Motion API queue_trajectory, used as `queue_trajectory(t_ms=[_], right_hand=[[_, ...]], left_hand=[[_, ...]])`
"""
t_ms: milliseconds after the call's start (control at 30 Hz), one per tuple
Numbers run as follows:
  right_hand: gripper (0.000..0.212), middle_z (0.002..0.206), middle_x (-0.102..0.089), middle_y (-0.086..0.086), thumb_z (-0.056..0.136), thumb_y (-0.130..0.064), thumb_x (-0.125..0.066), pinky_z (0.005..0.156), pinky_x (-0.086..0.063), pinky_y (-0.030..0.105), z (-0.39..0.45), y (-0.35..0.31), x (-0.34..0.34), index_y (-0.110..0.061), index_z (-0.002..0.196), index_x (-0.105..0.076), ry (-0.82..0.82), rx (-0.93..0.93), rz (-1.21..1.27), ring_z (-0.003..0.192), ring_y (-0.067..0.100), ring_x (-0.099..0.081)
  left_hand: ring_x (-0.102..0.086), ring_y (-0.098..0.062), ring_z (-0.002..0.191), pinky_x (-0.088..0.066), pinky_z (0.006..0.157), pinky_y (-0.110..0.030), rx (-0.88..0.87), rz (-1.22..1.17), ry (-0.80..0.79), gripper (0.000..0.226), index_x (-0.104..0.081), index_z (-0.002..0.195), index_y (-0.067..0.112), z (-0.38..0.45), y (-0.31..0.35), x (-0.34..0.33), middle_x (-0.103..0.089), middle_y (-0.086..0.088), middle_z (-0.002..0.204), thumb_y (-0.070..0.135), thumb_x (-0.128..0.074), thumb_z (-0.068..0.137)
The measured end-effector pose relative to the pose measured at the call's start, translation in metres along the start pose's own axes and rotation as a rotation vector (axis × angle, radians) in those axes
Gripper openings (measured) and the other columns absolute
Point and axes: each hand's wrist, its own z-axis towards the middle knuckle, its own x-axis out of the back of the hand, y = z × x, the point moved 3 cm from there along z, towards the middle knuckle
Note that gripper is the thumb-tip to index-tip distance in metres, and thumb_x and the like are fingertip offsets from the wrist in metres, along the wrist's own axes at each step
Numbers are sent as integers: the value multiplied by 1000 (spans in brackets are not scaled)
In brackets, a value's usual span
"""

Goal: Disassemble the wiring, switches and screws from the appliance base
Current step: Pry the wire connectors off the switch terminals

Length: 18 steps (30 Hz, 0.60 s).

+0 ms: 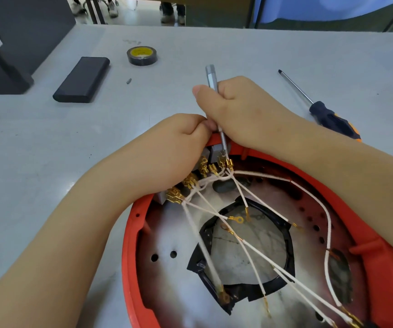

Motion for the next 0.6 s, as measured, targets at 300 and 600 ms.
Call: queue_trajectory(t_ms=[300,600], right_hand=[[55,36,-42,-8,100,-31,-42,44,-32,10,-1,7,10,-17,47,-50,159,45,168,37,2,-43],[57,34,-37,-10,100,-38,-42,39,-28,11,-2,10,14,-17,48,-50,183,-37,287,32,4,-38]], left_hand=[[-62,-23,81,-43,71,-26,-17,6,-1,39,-66,98,17,-1,-2,0,-71,-15,93,39,-33,101],[-61,-28,81,-44,66,-29,-23,-27,-31,39,-66,95,12,-3,-1,1,-68,-19,90,35,-35,101]])
